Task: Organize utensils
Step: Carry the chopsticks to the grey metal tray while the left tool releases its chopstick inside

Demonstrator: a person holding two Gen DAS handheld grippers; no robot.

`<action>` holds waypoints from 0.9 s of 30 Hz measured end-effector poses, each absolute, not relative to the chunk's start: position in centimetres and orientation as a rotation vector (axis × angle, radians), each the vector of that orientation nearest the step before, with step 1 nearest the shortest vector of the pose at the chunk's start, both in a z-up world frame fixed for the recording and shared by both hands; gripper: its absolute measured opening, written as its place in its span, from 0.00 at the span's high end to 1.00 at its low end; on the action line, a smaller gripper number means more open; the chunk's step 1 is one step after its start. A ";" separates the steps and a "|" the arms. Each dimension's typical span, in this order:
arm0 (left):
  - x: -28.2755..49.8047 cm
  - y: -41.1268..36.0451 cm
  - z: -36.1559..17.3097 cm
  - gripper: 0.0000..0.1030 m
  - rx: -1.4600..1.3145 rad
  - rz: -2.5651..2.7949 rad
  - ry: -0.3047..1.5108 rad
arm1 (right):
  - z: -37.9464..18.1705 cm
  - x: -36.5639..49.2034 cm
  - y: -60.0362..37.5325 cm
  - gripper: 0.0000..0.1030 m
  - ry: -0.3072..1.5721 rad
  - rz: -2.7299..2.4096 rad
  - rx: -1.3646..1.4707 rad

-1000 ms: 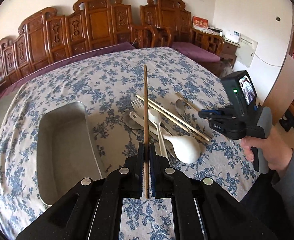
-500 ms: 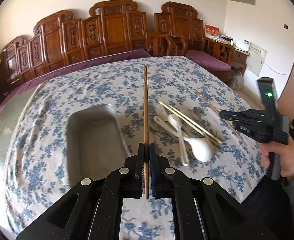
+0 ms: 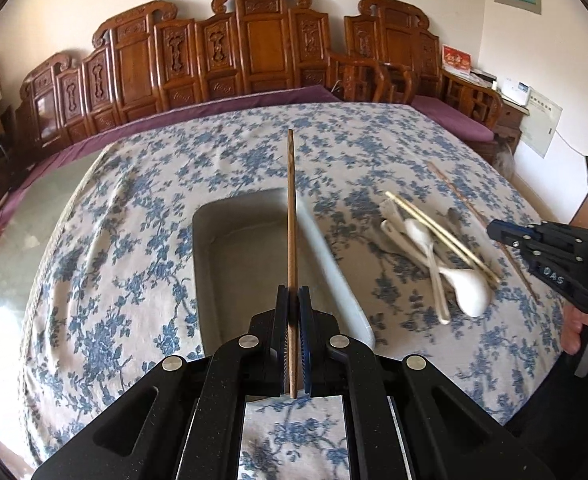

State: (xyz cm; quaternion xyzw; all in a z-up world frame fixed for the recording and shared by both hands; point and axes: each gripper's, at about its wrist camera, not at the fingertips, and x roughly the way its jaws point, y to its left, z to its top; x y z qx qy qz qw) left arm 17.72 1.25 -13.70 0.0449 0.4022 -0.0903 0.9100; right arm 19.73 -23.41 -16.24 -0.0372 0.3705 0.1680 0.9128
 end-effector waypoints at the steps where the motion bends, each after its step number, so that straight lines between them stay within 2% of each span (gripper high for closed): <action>1: 17.9 1.6 -14.1 0.96 0.084 -0.183 0.837 | -16.3 19.8 -23.4 0.94 0.765 0.347 -0.077; 13: 18.7 3.8 -18.1 0.96 0.011 -0.147 0.943 | -16.8 20.0 -22.7 0.94 0.758 0.356 -0.077; 27: 19.3 4.3 -18.2 0.96 -0.011 -0.139 0.943 | -16.0 18.8 -20.8 0.94 0.749 0.391 -0.092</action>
